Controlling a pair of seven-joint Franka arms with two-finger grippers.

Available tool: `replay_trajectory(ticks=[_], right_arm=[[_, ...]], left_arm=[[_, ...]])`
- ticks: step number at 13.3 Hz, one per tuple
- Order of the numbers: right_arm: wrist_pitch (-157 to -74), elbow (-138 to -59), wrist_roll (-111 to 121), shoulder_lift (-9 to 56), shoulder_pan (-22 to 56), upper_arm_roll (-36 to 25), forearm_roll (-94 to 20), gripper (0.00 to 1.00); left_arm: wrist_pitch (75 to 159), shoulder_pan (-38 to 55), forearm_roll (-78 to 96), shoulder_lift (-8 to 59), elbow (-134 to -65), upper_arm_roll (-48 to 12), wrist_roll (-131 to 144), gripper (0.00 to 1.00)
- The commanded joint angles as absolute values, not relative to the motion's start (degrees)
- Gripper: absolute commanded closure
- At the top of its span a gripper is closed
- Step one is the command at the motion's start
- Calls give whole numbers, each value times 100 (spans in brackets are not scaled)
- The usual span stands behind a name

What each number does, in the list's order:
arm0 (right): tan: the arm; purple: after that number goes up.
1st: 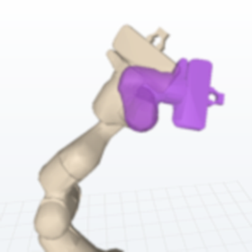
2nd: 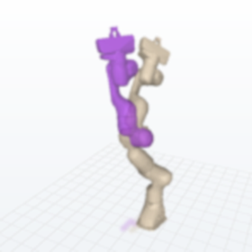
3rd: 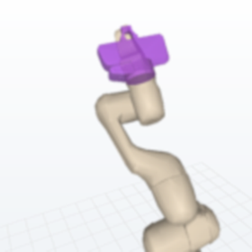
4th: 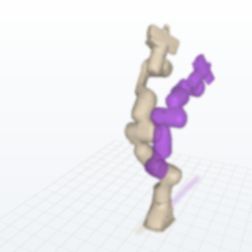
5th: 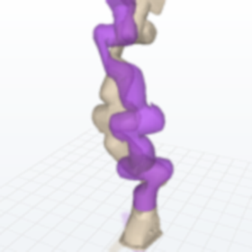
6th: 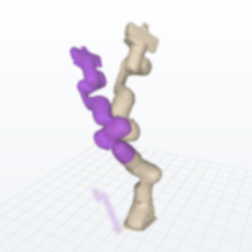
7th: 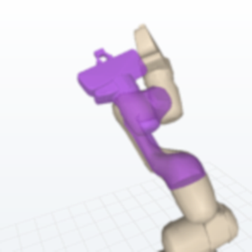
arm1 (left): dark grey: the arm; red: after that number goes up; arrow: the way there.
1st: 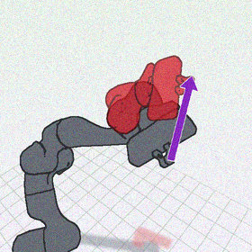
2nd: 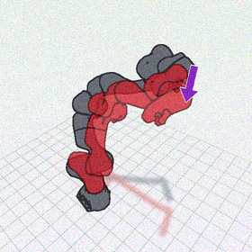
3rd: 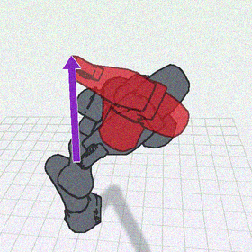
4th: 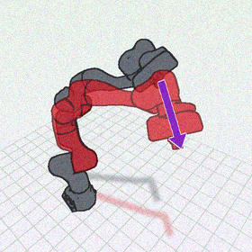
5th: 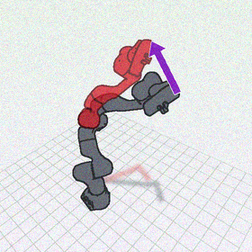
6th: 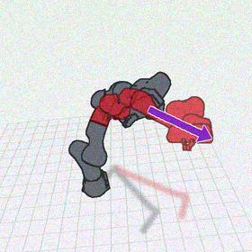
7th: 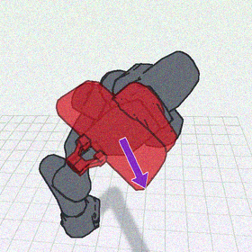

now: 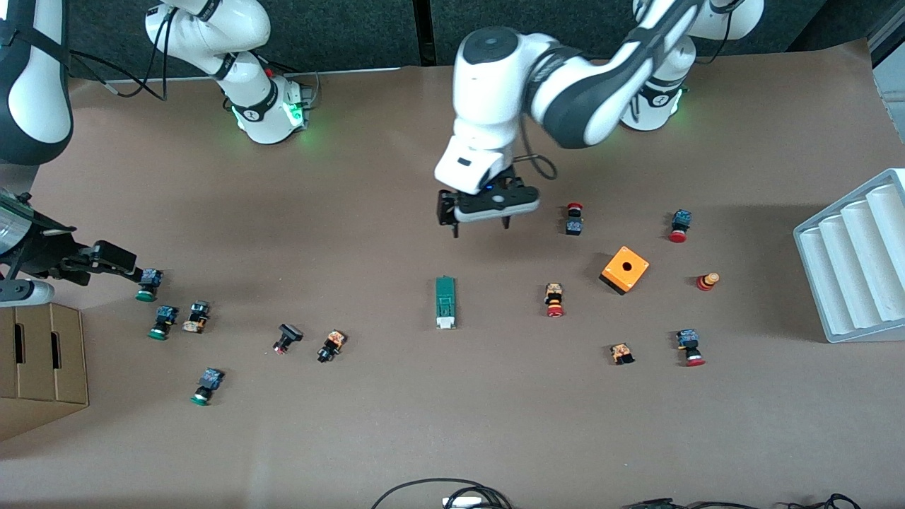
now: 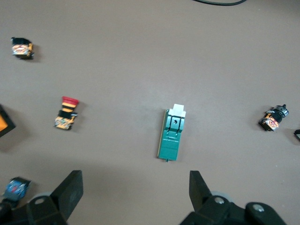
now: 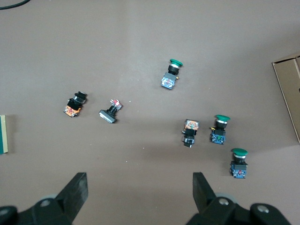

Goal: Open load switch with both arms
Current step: 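Move the left gripper over the green load switch while the right gripper approaches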

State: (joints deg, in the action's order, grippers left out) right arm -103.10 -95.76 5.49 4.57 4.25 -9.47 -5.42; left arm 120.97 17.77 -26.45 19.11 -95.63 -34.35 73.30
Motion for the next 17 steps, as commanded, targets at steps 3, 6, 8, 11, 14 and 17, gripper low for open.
replay_trajectory(ticks=[3, 6, 8, 11, 14, 17], right_arm=[[-10274, -9501, 457, 510, 457, -958, -501, 0], [-10397, -9195, 431, 1062, 457, -949, -545, 0], [-10415, -9080, 195, 1291, 466, -941, -545, 0], [-10433, -8668, -524, 1791, 623, -844, -554, 0], [-10424, -8157, -1552, 2275, 843, -809, -554, 0], [-10476, -8104, -2528, 2434, 1203, -809, -545, 0]], left_arm=[[12656, 2372, -4695, 2951, -9351, -3393, 8566, 1], [12665, 2626, -6140, 3479, -9334, -3401, 9979, 1], [12665, 2768, -6704, 3655, -9360, -3401, 10746, 1], [12656, 2926, -7257, 3936, -9369, -3393, 11214, 1], [12612, 3102, -7601, 4043, -9448, -3323, 11408, 1], [12612, 3155, -8164, 4271, -9448, -3322, 11749, 1]])
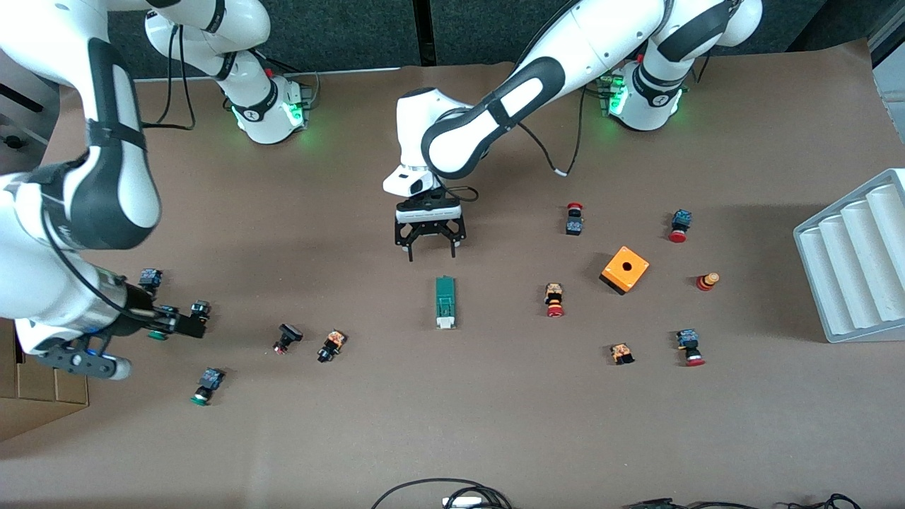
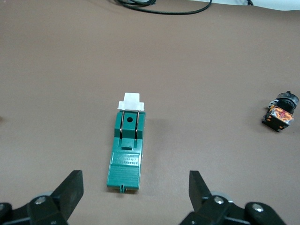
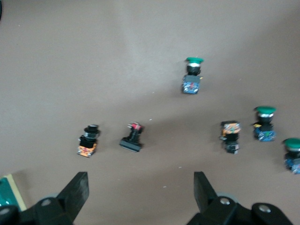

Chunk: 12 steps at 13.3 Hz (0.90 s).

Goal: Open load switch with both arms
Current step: 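Grasp the switch base with the left gripper while the right gripper reaches the lever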

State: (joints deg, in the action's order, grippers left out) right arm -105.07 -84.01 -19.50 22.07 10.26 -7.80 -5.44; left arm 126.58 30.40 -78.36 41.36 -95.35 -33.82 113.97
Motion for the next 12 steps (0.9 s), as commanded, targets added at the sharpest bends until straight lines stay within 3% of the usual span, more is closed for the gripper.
replay_trajectory(ticks=[1, 12], right_arm=[[-10546, -8077, -2905, 2522, 1352, -809, -545, 0], [-10670, -7129, -8355, 3874, 2909, -843, -938, 0]], left_arm=[[12586, 3260, -8269, 4324, -9457, -3296, 11968, 1], [11199, 4157, -9692, 4929, -9501, -2804, 13078, 0]])
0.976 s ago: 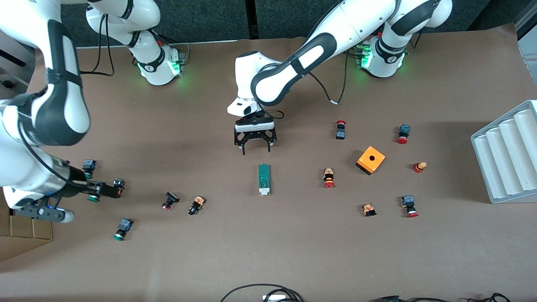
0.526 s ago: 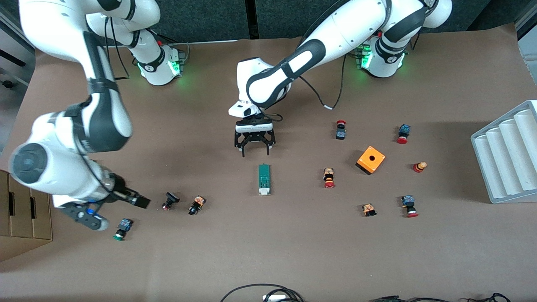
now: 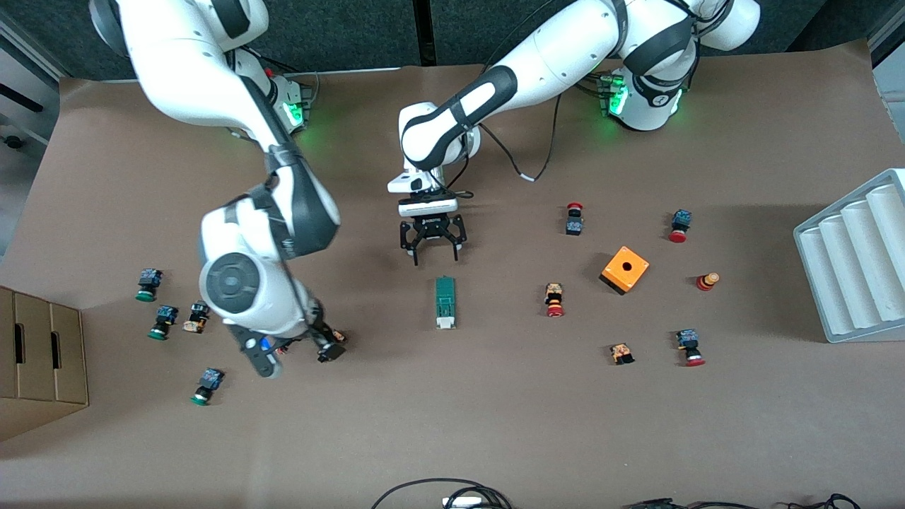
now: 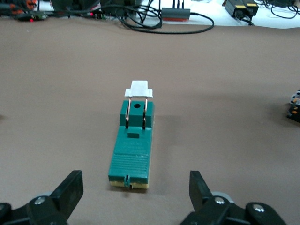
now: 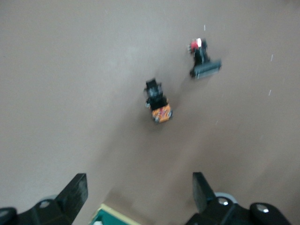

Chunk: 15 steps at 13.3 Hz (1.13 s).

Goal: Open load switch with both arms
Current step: 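Grasp the switch base with the left gripper while the right gripper reaches the lever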

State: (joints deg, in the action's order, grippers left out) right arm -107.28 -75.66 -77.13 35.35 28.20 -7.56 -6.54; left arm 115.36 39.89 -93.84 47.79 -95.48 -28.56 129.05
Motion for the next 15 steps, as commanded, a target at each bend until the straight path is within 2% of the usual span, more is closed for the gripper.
replay_trajectory(ticks=[1, 6, 10, 13, 15], right_arm=[[-10713, -6989, -8715, 3989, 2996, -879, -1149, 0], [-11231, -6768, -10885, 4481, 3585, -1072, -1502, 0], [-11864, -6645, -12372, 4974, 4051, -1063, -1582, 0], [-12014, -6434, -12858, 5325, 4175, -1063, -1608, 0], [-12076, -6241, -12919, 5449, 4192, -1063, -1617, 0]], left_arm=[[11119, 4157, -9894, 5026, -9475, -2804, 13261, 0], [11083, 4140, -10819, 5370, -9483, -2751, 14150, 1], [10925, 4578, -10846, 5493, -9466, -2234, 14519, 2], [10916, 4658, -10846, 5519, -9457, -2145, 14555, 14], [10916, 4667, -10846, 5572, -9405, -2145, 14555, 19]])
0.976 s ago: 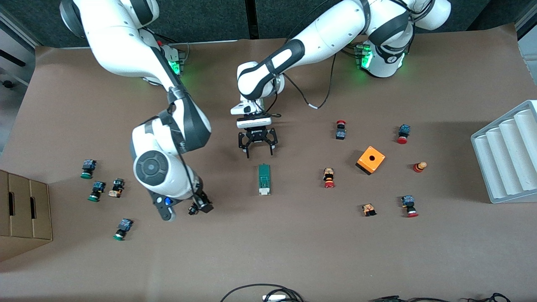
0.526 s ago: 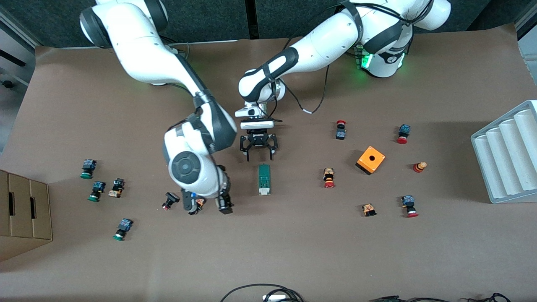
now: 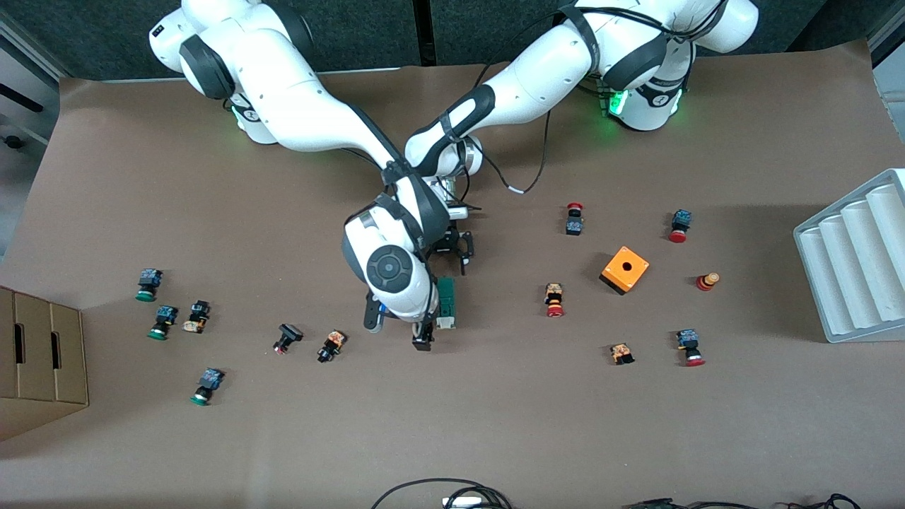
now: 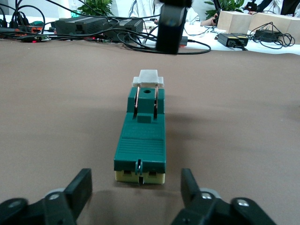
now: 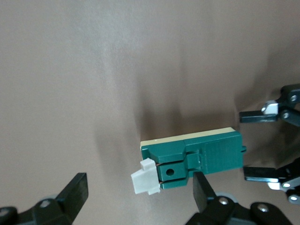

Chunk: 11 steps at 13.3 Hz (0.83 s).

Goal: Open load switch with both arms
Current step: 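Grasp the switch base with the left gripper while the right gripper reaches the lever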

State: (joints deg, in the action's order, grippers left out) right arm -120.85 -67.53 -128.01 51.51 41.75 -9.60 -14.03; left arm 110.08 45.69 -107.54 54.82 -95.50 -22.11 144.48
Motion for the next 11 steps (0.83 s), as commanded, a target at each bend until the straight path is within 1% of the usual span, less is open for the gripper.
replay_trajectory(ticks=[1, 2, 3, 4, 5, 7, 8, 9, 10, 11], right_arm=[[-12189, -6205, -12998, 5501, 4210, -1063, -1626, 1], [-12269, -6205, -12999, 5511, 4210, -1072, -1626, 2], [-12330, -6205, -12999, 5528, 4210, -1072, -1617, 4], [-12383, -6205, -13008, 5554, 4210, -1072, -1626, 6], [-12392, -6205, -13008, 5563, 4210, -1072, -1626, 13], [-12393, -6205, -13008, 5572, 4210, -1064, -1635, 19], [-12384, -6205, -13008, 5572, 4210, -1055, -1652, 25], [-12384, -6205, -13008, 5572, 4210, -1055, -1748, 27], [-12375, -6205, -13008, 5572, 4210, -1055, -1853, 35], [-12366, -6205, -12999, 5572, 4210, -1063, -1933, 37]], left_arm=[[10916, 4667, -10846, 5572, -9396, -2145, 14555, 25], [10916, 4676, -10846, 5572, -9396, -2145, 14563, 27], [10916, 4684, -10846, 5581, -9378, -2145, 14563, 31], [10916, 4685, -10854, 5581, -9369, -2145, 14563, 32], [10916, 4685, -10846, 5581, -9369, -2145, 14572, 35], [10916, 4685, -10854, 5607, -9325, -2145, 14563, 39], [10916, 4693, -10854, 5625, -9316, -2145, 14572, 43], [10916, 4693, -10863, 5634, -9316, -2145, 14572, 44], [10916, 4693, -10863, 5634, -9316, -2145, 14564, 45], [10916, 4693, -10863, 5669, -9308, -2145, 14563, 45]])
